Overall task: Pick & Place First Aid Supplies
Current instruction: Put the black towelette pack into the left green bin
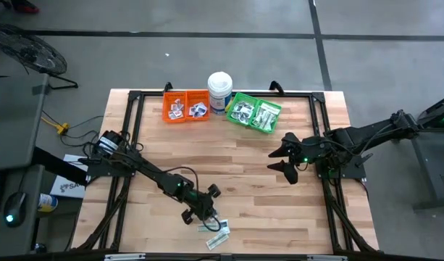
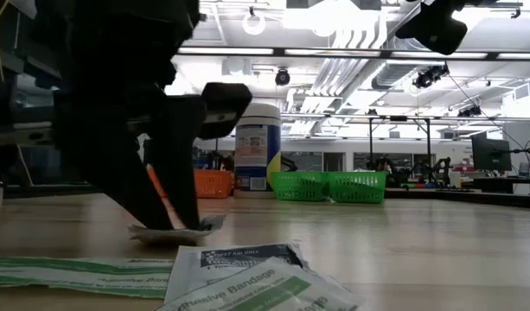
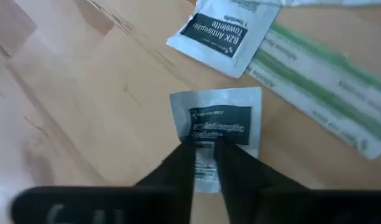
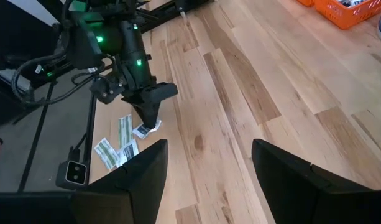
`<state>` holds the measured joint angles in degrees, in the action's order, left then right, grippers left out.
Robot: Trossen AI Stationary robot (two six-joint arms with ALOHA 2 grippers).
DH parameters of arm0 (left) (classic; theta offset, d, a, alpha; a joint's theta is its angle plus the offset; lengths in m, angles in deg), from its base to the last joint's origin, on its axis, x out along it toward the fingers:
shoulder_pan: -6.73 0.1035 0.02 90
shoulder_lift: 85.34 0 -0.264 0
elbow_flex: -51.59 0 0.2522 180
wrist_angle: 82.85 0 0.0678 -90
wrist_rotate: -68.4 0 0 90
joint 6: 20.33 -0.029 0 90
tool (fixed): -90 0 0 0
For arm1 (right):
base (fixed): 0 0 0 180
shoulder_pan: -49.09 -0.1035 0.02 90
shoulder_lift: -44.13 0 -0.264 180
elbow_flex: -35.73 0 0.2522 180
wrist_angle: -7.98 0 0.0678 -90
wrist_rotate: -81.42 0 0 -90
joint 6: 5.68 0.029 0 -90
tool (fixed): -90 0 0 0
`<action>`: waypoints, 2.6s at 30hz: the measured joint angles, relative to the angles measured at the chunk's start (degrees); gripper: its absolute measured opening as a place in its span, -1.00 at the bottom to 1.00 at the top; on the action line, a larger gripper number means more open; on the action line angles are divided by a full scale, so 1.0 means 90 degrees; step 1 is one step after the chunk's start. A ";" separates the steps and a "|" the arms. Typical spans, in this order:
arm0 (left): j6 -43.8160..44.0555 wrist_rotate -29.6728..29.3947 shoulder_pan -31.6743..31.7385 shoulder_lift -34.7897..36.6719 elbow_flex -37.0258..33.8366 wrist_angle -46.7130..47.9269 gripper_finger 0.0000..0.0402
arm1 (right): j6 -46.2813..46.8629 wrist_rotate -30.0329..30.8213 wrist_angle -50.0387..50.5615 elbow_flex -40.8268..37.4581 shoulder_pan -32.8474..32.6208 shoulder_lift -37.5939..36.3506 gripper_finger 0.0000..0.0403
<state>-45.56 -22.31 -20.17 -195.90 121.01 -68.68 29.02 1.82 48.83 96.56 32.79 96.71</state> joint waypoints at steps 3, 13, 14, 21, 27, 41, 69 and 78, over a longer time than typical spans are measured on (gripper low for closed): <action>0.0467 0.0242 0.0000 -0.0136 0.0005 0.0033 -0.89 | 0.0056 -0.0001 -0.0001 0.0000 0.0000 0.0000 0.12; 0.1036 0.0166 -0.0014 -0.0151 -0.0014 -0.0105 -0.98 | 0.0139 -0.0002 -0.0014 0.0000 0.0000 0.0000 0.12; 0.1023 0.0158 -0.0014 -0.0156 -0.0017 -0.0158 -0.98 | 0.0136 -0.0003 -0.0011 0.0000 0.0000 0.0000 0.12; 0.0594 0.0209 -0.0012 -0.0020 0.0204 -0.0093 -0.97 | 0.0127 -0.0035 -0.0009 0.0000 0.0000 0.0000 0.12; -0.0136 0.0167 -0.0014 0.0250 0.0705 0.0946 -0.94 | 0.0107 -0.0151 0.0001 0.0000 0.0001 0.0000 0.12; -0.1728 -0.0075 0.0096 0.0206 0.1856 0.2637 -0.06 | -0.0023 -0.0155 0.0005 0.0000 0.0002 0.0000 0.12; -0.2669 0.1719 0.0867 -0.1223 0.3367 0.4298 -0.02 | -0.0183 -0.0064 0.0149 -0.0005 -0.0028 0.0086 0.12; -0.2425 0.1740 0.0882 -0.1695 0.3393 0.4518 -0.27 | -0.0189 -0.0204 0.0150 -0.0005 -0.0039 0.0273 0.12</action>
<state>-67.38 -6.65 -12.23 -211.15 151.54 -28.02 27.32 -0.01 50.17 96.52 32.44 99.16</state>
